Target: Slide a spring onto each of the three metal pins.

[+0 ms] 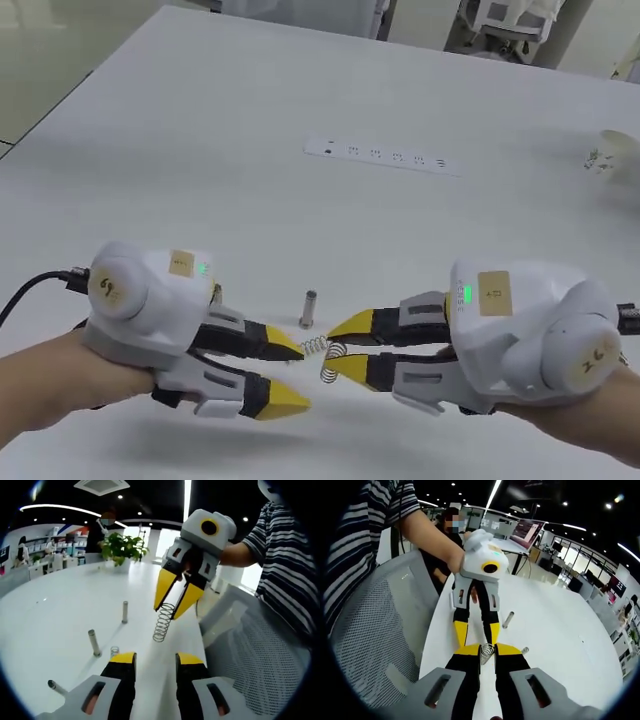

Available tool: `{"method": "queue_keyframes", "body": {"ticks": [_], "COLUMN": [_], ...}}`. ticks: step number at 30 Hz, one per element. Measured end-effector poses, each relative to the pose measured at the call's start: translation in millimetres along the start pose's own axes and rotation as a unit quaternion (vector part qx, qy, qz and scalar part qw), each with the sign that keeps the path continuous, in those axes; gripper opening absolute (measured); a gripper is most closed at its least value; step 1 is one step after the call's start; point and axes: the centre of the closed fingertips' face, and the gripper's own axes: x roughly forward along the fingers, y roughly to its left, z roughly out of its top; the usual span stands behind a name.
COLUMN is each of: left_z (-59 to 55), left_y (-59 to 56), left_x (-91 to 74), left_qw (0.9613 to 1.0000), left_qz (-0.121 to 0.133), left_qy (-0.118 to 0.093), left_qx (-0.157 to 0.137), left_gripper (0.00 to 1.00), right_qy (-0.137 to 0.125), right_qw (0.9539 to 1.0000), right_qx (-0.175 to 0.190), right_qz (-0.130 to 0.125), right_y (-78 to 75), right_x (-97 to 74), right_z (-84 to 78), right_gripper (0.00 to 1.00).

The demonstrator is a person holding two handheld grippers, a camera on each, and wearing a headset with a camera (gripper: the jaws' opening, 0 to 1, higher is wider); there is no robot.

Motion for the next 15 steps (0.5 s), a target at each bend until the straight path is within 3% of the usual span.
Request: {"method": "queue_keyframes", "body": {"ticks": [15], "left_z": [-2.6], "left_y": [6.7], "left_x": [-20.6], "left_qw": [0.9993], "left_qz": [0.03], "left_qy": [-0.015], "left_qx": [-0.02], "left_gripper": [0.31], "right_qy": [0.002], "right_qw": [0.9999], "right_qx": [0.002], "right_qz": [-0.012], "right_y": [-4.8], "right_x": [-2.1], "right_z": [-3.7], "right_gripper": [0.07]}}
